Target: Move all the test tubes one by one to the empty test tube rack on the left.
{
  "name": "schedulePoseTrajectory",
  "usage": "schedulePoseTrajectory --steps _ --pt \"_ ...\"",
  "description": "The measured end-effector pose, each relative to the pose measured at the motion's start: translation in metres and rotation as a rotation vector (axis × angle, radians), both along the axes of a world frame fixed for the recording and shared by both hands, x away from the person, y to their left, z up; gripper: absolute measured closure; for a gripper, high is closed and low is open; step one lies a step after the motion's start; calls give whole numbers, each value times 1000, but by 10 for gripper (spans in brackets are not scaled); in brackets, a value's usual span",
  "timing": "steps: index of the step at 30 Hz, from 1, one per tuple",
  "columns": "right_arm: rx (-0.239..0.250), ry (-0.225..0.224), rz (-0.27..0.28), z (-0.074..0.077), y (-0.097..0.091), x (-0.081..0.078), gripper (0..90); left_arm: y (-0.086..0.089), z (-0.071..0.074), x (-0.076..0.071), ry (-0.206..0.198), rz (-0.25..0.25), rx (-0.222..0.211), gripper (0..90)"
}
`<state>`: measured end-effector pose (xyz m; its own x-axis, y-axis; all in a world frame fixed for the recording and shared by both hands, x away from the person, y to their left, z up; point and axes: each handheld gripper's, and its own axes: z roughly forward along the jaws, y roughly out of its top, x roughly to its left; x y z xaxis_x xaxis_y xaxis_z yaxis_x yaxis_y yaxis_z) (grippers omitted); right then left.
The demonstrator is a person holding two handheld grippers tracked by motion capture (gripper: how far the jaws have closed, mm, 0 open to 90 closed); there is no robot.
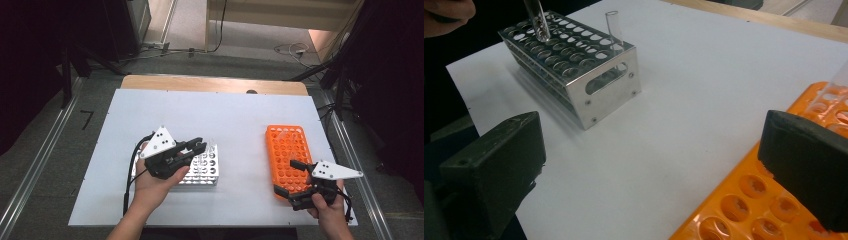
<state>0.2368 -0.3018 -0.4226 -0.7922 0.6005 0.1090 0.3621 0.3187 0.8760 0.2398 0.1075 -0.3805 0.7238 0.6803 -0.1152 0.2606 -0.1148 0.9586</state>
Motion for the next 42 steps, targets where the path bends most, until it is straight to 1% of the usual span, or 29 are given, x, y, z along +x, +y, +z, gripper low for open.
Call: schedulePoseTrajectory --steps 7,13,15,17,18,22,25,27,30,34,39,41,42 --pt "3 0 -27 0 -12 3 0 8 -2 14 10 42 -5 752" --pt "23 1 -49 1 -22 4 0 10 -6 27 21 67 -5 752" --pt "22 0 -56 1 -26 5 0 10 -7 30 19 75 -3 752" --pt "25 5 -68 0 -29 6 0 10 -7 33 24 80 -10 753" --pt "26 6 -70 0 -30 7 0 10 -7 34 21 83 -14 753" --pt "29 3 -85 0 -35 9 0 11 -10 40 29 100 -1 753" --pt "29 5 -93 0 -38 9 0 11 -13 43 36 106 -2 752" --pt "28 1 -97 1 -39 8 0 10 -15 46 43 109 -8 752" --pt "42 0 -104 1 -42 9 0 8 -17 49 45 111 -11 753" --pt "35 3 -116 0 -44 10 0 4 -18 53 41 111 -44 753" --pt "38 1 -122 1 -46 9 0 -3 -23 60 50 118 -28 753" --pt "37 0 -121 1 -46 9 0 -5 -25 62 59 118 -25 753" --pt "36 0 -122 1 -46 9 0 -7 -26 62 56 121 -27 753"
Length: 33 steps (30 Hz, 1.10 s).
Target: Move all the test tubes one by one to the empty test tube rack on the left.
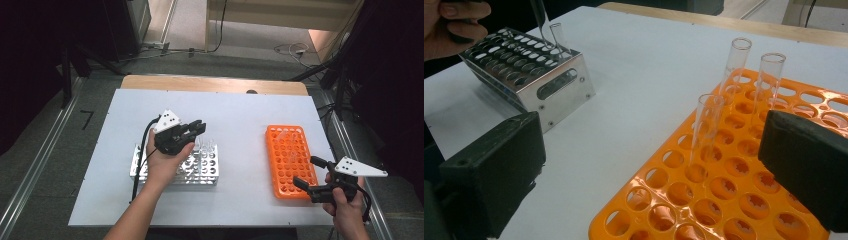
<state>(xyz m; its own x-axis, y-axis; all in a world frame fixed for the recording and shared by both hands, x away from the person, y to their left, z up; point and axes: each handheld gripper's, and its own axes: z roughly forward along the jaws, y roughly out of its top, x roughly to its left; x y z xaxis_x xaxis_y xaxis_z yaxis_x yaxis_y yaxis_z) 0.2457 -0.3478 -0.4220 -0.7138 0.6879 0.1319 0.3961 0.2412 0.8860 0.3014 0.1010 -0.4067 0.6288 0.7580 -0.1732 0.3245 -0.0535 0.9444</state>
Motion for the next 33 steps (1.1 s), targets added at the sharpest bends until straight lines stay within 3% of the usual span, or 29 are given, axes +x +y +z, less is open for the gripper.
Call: schedulePoseTrajectory --steps 6,17,21,27,33 --pt "0 -2 -1 0 0 0 0 -3 -6 1 17 4 7 753" --pt "-2 -1 -8 0 -2 0 0 -10 -21 -2 51 -4 67 752" --pt "-2 -2 -3 0 -2 1 0 -10 -21 -3 56 1 80 750" --pt "-6 0 -5 -1 -1 1 0 -14 -20 -5 54 -3 131 749" --pt "-6 1 -5 -1 -1 1 0 -19 -24 -3 107 15 173 745"
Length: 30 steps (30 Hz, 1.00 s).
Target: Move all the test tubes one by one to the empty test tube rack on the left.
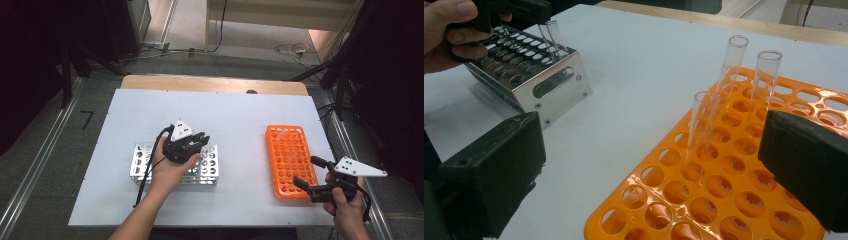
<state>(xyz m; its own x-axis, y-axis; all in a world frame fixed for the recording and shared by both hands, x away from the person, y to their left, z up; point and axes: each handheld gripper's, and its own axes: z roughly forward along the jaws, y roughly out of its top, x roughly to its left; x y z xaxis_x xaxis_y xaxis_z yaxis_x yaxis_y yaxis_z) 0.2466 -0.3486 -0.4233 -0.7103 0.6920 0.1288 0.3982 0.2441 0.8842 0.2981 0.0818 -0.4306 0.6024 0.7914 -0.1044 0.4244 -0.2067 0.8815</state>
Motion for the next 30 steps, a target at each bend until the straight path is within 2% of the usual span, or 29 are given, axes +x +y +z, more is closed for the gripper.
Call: schedulePoseTrajectory --steps 3,16,18,20,23,26,30 --pt "-5 -3 7 0 0 0 0 0 -1 1 41 4 0 736" --pt "-9 1 10 -1 1 1 0 0 -2 2 95 -5 1 726" --pt "-11 1 8 -2 1 2 0 1 -1 1 92 4 5 690" --pt "-9 4 5 -2 1 1 0 3 0 1 97 9 -12 657" --pt "-11 3 5 -1 1 2 0 5 3 -2 81 25 -22 587" --pt "-12 2 7 -2 2 2 0 8 6 -6 75 24 -51 511" --pt "-13 4 6 -2 3 3 0 12 9 -13 46 5 -81 422"
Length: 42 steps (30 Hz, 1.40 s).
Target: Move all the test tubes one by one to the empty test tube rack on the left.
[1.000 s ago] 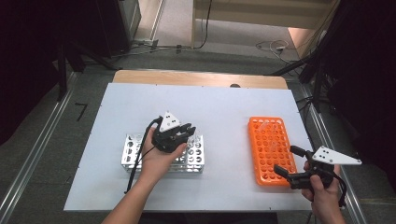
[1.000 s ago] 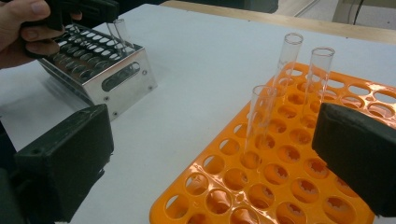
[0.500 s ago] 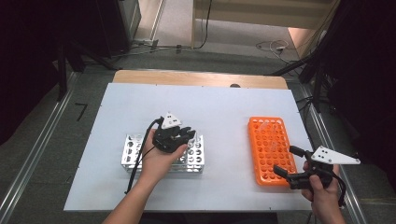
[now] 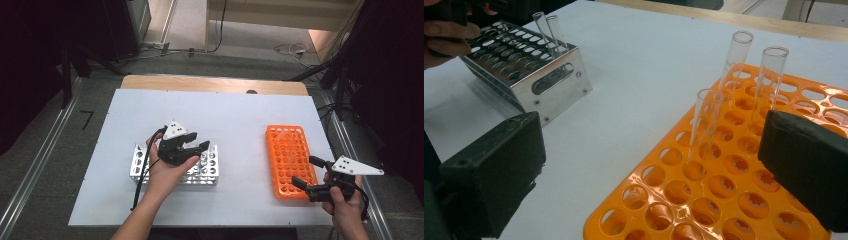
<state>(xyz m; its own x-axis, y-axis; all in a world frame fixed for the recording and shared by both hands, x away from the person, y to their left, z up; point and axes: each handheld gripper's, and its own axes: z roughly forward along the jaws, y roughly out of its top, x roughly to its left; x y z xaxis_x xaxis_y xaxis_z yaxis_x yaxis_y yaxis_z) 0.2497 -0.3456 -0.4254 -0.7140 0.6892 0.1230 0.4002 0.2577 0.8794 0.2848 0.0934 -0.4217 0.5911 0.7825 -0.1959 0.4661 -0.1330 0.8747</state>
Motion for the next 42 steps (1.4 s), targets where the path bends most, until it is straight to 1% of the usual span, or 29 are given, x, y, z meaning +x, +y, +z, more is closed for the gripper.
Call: schedulePoseTrajectory --steps 2,5,7,8,10,11,13,15,17,19,21,23,25,27,29,31,34,36,38,42 --pt "-1 -1 0 0 1 1 0 2 2 -5 -16 -11 -19 377" --pt "-2 0 0 -1 2 2 0 5 4 -12 -32 -19 -29 315" --pt "-2 3 -4 -1 2 4 0 8 6 -18 -30 2 -37 282" --pt "2 6 -6 -1 2 5 0 10 7 -21 -30 4 -47 268" --pt "9 13 -11 -2 1 8 0 12 10 -27 -39 6 -50 244" --pt "11 15 -13 -3 1 9 0 13 11 -30 -45 4 -46 219" --pt "11 19 -18 -4 1 11 0 17 12 -35 -54 3 -56 165" --pt "10 22 -24 -5 1 14 0 20 12 -40 -61 -4 -68 131" --pt "7 27 -29 -6 1 16 0 23 12 -45 -66 -8 -70 98" --pt "1 33 -34 -8 1 18 0 26 11 -49 -72 -17 -77 90" --pt "-3 37 -34 -10 2 21 0 29 10 -54 -84 -19 -75 60" --pt "-6 47 -37 -12 2 23 0 31 9 -58 -97 -25 -84 25" --pt "-6 52 -38 -14 2 26 0 34 9 -61 -102 -35 -91 13" --pt "-7 58 -37 -15 3 28 0 36 8 -64 -108 -42 -106 0" --pt "-16 61 -49 -16 3 29 21 39 8 -67 -113 -40 -111 0" --pt "-20 65 -47 -18 3 31 25 42 6 -70 -114 -40 -117 0" --pt "-32 73 -47 -21 4 32 33 46 4 -75 -131 -42 -117 0" --pt "-47 78 -50 -23 5 33 39 48 2 -77 -128 -41 -122 0" --pt "-60 85 -50 -24 6 34 52 50 1 -78 -126 -33 -116 0" --pt "-90 107 -64 -28 9 36 136 53 -4 -78 -109 -19 -122 0"
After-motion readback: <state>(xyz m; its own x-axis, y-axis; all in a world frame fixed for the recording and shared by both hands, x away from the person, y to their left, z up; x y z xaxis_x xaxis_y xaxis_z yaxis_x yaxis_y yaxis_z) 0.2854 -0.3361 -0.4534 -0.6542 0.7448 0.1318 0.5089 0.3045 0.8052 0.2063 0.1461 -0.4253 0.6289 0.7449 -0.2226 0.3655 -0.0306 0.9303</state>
